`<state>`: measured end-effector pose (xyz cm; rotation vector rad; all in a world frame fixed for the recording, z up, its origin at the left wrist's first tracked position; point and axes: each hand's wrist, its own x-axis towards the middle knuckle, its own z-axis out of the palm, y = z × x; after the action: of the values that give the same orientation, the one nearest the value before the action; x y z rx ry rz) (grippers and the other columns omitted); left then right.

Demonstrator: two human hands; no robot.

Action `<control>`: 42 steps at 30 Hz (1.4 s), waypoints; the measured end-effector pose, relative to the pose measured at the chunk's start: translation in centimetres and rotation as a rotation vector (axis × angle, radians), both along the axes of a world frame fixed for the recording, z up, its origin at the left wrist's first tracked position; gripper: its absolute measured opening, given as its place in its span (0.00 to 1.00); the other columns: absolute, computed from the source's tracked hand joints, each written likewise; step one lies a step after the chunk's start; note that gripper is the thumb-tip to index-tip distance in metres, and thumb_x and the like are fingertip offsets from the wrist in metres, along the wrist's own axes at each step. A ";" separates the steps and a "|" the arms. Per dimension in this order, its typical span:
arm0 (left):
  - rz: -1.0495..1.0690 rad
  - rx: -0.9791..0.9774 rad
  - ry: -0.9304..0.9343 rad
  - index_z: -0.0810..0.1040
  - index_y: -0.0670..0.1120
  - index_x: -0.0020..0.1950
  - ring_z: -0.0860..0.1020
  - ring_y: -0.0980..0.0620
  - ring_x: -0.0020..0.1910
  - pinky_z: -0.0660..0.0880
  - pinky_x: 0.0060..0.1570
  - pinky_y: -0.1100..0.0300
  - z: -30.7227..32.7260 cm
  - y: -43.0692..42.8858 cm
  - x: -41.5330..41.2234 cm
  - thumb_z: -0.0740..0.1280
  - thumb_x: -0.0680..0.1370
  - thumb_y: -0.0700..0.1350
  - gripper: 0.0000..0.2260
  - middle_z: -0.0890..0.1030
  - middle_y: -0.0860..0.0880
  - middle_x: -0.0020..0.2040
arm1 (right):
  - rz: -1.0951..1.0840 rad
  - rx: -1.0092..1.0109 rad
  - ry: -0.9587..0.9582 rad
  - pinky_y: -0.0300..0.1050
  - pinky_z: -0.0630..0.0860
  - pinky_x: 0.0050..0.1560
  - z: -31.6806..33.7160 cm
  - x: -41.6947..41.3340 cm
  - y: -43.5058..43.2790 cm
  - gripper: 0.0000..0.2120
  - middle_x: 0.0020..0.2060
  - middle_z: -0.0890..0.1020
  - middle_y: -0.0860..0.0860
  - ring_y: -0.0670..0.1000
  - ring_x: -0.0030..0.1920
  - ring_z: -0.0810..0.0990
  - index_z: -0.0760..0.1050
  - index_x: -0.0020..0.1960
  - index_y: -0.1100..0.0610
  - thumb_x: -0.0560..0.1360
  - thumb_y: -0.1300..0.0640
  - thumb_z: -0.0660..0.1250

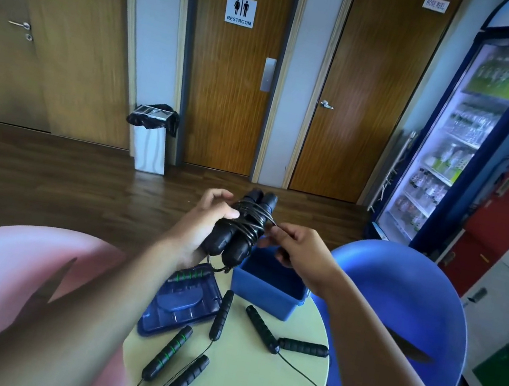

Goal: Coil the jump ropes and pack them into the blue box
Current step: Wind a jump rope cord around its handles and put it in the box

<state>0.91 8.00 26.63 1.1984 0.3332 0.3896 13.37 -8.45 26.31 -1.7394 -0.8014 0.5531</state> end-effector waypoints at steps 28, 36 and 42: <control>-0.068 1.150 0.188 0.61 0.62 0.66 0.78 0.47 0.51 0.80 0.48 0.43 -0.4 2.2 1.7 0.77 0.57 0.58 0.42 0.72 0.49 0.58 | 0.091 -0.252 -0.599 0.52 0.76 0.44 1.9 -2.5 0.1 0.10 0.39 0.84 0.52 0.54 0.38 0.79 0.80 0.52 0.50 0.83 0.54 0.59; 0.082 0.999 0.140 0.70 0.60 0.55 0.79 0.51 0.37 0.76 0.37 0.50 -0.6 0.9 1.5 0.70 0.59 0.56 0.25 0.79 0.54 0.40 | -0.069 -0.077 -0.695 0.34 0.70 0.42 1.9 -2.7 1.2 0.10 0.47 0.85 0.48 0.47 0.45 0.79 0.82 0.60 0.53 0.81 0.56 0.65; -0.100 0.563 0.100 0.79 0.54 0.55 0.81 0.51 0.35 0.77 0.36 0.56 0.6 0.4 0.5 0.73 0.63 0.45 0.20 0.84 0.48 0.41 | -0.130 0.089 -0.762 0.26 0.68 0.50 2.1 -1.7 1.3 0.06 0.48 0.81 0.48 0.45 0.48 0.78 0.83 0.54 0.57 0.78 0.59 0.69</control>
<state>1.40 8.37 27.21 1.7828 0.2544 0.3466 11.64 -7.20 28.43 -1.9078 -1.1952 -0.2645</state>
